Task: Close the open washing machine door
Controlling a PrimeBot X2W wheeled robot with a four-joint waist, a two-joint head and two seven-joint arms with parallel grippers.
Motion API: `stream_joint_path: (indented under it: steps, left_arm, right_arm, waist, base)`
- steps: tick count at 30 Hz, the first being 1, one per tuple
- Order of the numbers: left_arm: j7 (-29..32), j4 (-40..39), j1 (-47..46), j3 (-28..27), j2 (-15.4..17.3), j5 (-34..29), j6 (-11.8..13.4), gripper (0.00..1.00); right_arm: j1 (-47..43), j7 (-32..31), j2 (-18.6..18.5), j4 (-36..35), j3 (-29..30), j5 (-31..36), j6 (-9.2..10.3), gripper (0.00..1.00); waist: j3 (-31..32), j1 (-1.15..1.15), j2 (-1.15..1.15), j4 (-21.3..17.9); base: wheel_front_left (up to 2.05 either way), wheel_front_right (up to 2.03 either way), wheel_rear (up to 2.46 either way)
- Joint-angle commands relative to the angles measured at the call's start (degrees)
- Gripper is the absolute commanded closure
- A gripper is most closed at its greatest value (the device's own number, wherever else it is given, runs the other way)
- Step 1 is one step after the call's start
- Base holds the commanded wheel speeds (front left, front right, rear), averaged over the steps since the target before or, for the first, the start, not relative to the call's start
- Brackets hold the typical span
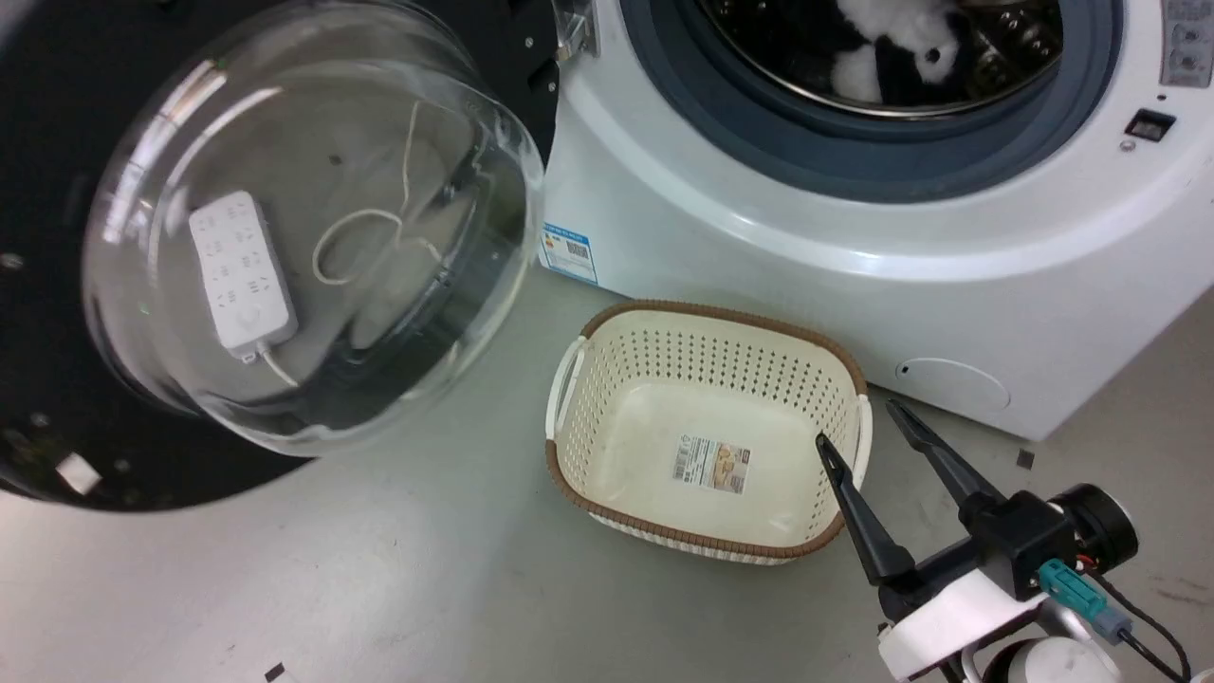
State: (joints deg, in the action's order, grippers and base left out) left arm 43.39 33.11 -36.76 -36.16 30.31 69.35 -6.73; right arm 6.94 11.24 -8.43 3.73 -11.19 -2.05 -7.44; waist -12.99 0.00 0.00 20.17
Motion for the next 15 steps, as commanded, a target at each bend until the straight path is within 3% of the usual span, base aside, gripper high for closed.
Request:
stream_joint_path:
  steps: [1, 4, 15]
  left_arm:
    - [1.93, -0.81, 2.05, 0.47, -1.97, 1.15, -0.44, 1.0]
    - [8.63, -6.01, 7.82, 0.58, -4.89, 4.9, -0.44, 1.0]
    - [17.79, -19.88, 19.65, 2.85, -15.86, 10.56, 2.37, 1.0]
  right_arm:
    - [-0.11, 0.38, 0.19, 0.34, 0.05, -0.26, -0.05, 0.0]
    - [-0.92, 1.01, 1.14, 1.59, 0.22, -0.48, -0.05, 0.0]
    - [-2.84, 2.4, 3.2, 4.7, 1.45, -0.24, -0.05, 0.0]
  waist:
    - [0.82, 0.0, 0.0, 0.15]
    - [3.65, 0.0, 0.0, 0.28]
    - [9.57, 0.0, 0.0, -0.96]
  base:
    - [0.0, 0.0, 0.0]
    - [0.0, 0.0, 0.0]
    - [0.0, 0.0, 0.0]
